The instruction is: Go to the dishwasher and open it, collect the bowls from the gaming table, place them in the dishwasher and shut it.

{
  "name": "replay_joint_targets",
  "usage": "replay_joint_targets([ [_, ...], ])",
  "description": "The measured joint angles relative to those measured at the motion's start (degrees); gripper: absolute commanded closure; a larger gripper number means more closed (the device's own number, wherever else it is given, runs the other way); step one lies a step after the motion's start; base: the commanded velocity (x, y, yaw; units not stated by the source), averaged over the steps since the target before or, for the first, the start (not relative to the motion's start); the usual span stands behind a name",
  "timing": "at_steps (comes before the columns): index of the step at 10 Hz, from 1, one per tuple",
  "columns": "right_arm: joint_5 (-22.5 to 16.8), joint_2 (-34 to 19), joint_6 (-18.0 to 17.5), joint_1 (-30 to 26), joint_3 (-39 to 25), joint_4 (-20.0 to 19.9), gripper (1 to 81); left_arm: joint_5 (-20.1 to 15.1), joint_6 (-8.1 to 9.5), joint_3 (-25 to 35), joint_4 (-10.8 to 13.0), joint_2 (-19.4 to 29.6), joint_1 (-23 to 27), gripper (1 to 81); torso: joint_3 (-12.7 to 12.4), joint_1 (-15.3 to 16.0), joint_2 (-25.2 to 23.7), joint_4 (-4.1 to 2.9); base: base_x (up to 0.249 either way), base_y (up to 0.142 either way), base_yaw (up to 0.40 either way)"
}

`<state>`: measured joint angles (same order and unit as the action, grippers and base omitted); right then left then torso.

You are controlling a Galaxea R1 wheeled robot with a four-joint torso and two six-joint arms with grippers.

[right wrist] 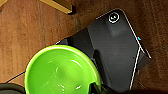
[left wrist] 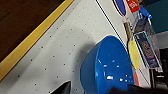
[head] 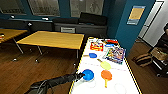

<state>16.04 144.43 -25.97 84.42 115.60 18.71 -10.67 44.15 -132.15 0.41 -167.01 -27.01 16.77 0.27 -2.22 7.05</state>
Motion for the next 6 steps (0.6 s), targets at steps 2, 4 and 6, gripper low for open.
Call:
replay_joint_targets([
  [2,0.0,0.1,0.0,0.0,0.0,0.0,81.1,0.0,0.0,-0.7,1.0,-1.8,0.3,1.0,0.0,0.0,0.0,0.0,0.0,0.0,0.0],
  [4,0.0,0.1,0.0,0.0,0.0,0.3,81.1,0.0,0.0,-2.9,1.5,-3.7,0.3,1.0,0.0,0.0,0.0,0.0,0.0,0.0,0.0],
  [6,0.0,0.1,0.0,0.0,0.0,0.4,81.1,-0.1,0.0,-3.9,2.9,-5.4,0.3,1.0,0.0,0.0,0.0,0.0,0.0,0.0,0.0],
])
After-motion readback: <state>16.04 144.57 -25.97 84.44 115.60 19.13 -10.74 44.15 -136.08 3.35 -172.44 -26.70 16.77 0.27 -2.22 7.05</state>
